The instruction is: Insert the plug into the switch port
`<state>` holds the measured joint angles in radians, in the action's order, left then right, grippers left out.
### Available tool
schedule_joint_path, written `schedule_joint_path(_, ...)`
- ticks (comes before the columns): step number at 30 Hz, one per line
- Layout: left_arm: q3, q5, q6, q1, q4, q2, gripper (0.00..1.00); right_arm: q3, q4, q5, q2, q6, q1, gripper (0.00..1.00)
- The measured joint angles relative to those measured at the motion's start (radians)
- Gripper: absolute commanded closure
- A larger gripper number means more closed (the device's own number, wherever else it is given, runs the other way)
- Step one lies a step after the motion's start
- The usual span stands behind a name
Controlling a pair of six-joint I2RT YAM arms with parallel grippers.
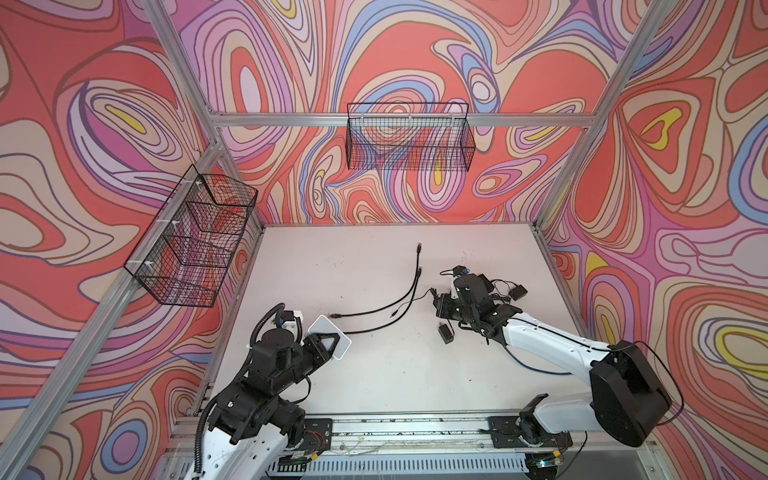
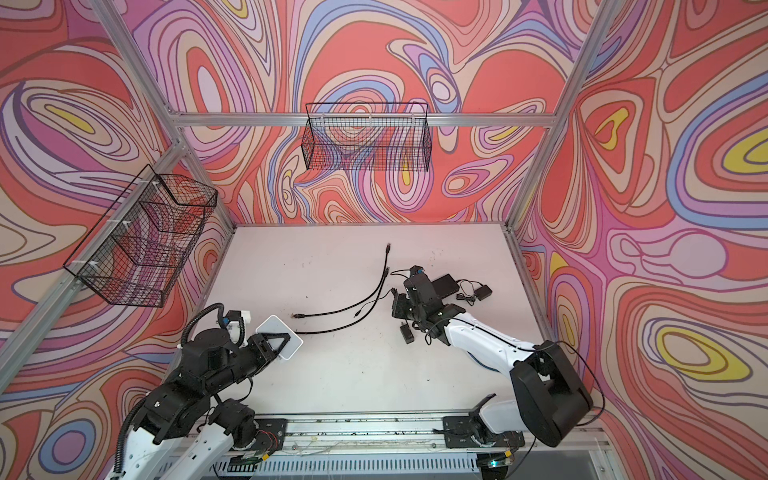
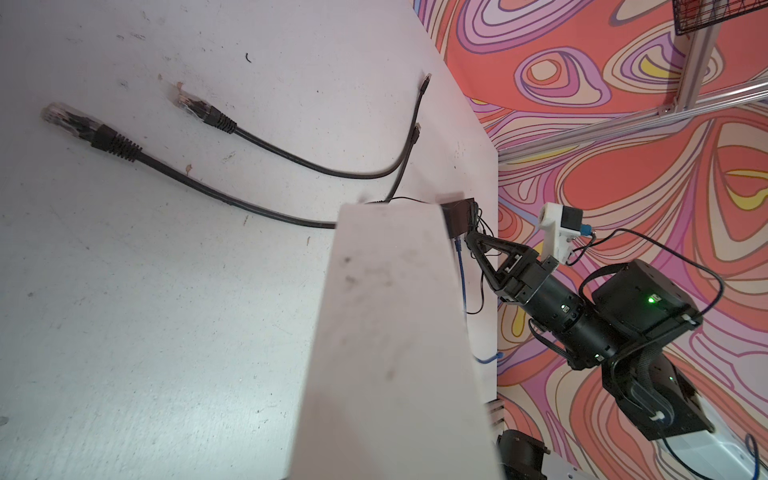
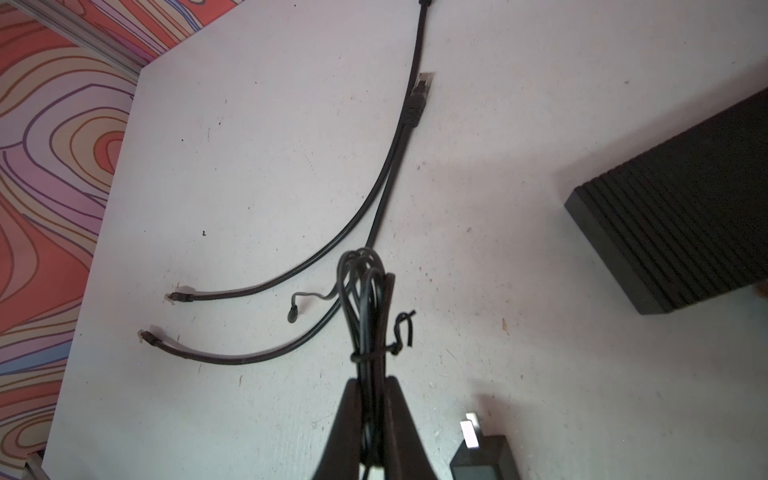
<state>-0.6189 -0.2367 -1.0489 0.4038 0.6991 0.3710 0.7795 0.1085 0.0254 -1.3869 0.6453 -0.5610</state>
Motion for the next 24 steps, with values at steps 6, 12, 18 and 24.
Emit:
schedule_joint_path(6,0.015,-0.002,-0.003,0.0,-0.016,0.0,0.82,0.0,-0.007,-0.034,-0.016,0.051,0.0,1.0)
schedule_joint_path(12,0.019,-0.003,-0.003,0.0,-0.023,0.0,0.82,-0.029,0.02,-0.084,-0.012,0.09,0.0,1.0)
schedule_joint_path(18,0.039,-0.005,-0.008,0.0,-0.038,0.0,0.82,-0.143,0.041,-0.103,0.024,0.127,0.0,1.0)
schedule_joint_path(24,0.053,-0.007,-0.012,0.0,-0.054,0.003,0.82,-0.225,0.049,-0.114,0.089,0.144,0.0,0.64)
